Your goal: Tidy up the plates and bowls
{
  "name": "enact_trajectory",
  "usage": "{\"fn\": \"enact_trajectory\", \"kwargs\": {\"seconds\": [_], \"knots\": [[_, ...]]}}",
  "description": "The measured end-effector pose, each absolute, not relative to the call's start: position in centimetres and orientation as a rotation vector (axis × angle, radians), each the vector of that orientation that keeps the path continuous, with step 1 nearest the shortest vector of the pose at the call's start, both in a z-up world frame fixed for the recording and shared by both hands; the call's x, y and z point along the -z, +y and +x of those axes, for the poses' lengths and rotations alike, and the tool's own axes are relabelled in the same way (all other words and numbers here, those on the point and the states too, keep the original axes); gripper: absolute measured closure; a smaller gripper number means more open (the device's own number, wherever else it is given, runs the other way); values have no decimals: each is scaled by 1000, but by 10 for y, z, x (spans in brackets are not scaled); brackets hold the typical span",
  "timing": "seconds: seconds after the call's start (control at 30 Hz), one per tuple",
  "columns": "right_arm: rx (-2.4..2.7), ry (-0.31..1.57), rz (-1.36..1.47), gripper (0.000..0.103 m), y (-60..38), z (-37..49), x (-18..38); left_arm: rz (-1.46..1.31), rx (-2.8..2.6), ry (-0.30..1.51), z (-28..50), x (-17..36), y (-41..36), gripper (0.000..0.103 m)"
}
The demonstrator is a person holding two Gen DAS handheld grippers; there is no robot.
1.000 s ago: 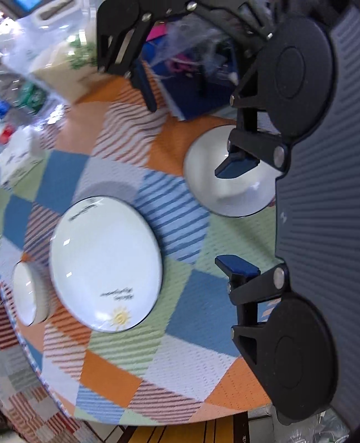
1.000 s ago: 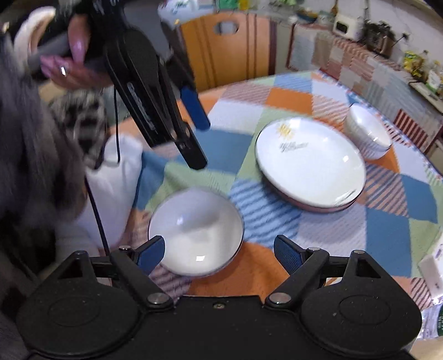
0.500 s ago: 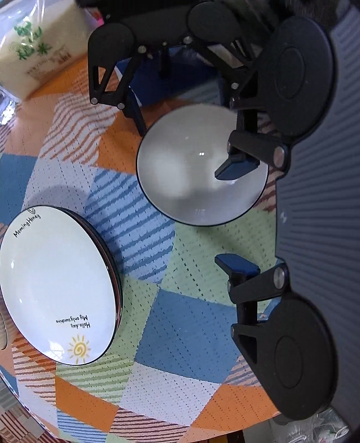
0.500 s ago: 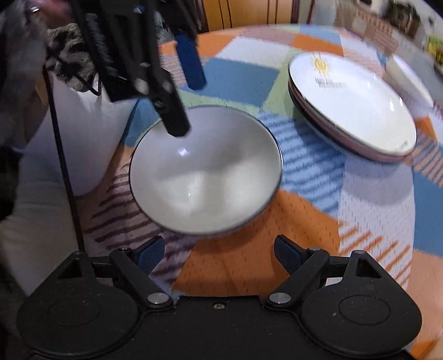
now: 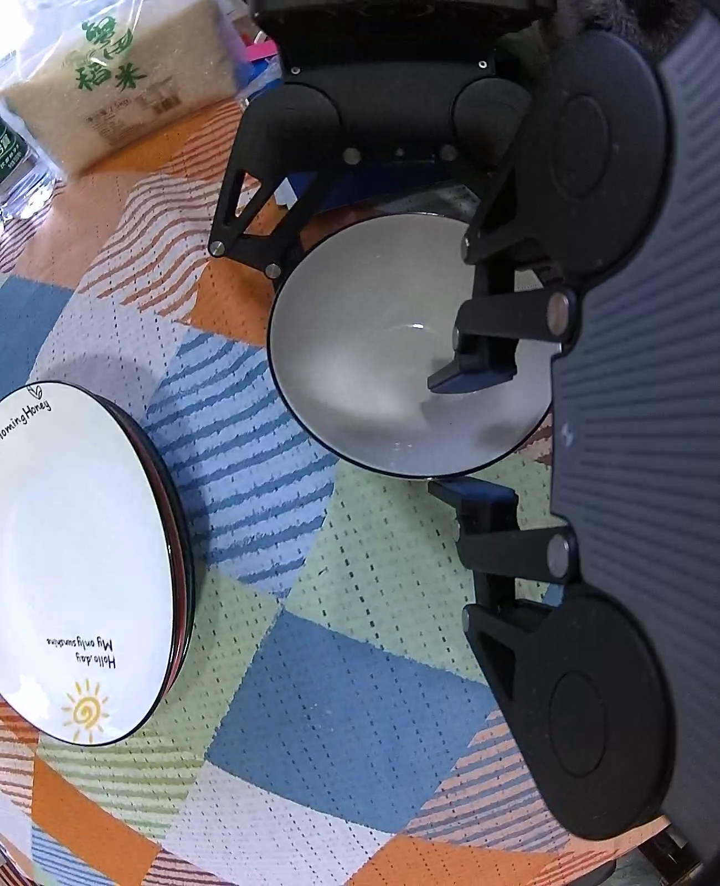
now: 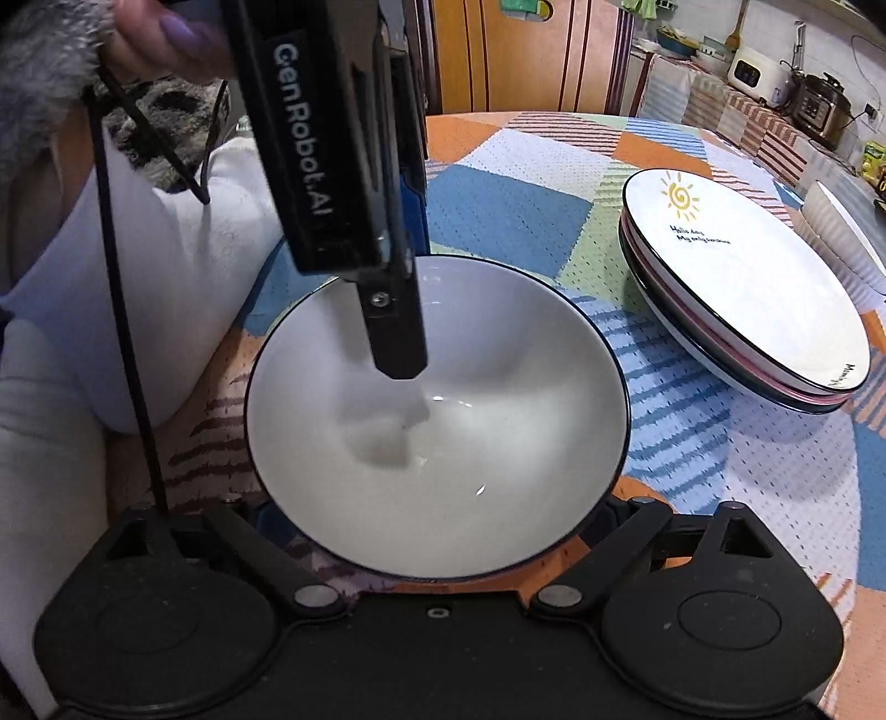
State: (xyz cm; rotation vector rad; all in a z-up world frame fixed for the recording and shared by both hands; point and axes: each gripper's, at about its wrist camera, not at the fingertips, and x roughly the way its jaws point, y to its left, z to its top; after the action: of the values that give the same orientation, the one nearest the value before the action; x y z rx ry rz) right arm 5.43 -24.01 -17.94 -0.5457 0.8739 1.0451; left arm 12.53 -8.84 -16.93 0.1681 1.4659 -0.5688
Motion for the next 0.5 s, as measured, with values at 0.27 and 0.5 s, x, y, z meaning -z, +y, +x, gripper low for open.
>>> {"fn": "enact_trajectory", "kwargs": {"seconds": [0.27,0.5], "knots": [[-1046,880,-476,6,-247,52,180,115,606,1485,128,162,-84,72],[-1020,876,-389,6,-257,57,167,152,612,1430,128,143,-91,72]]}}
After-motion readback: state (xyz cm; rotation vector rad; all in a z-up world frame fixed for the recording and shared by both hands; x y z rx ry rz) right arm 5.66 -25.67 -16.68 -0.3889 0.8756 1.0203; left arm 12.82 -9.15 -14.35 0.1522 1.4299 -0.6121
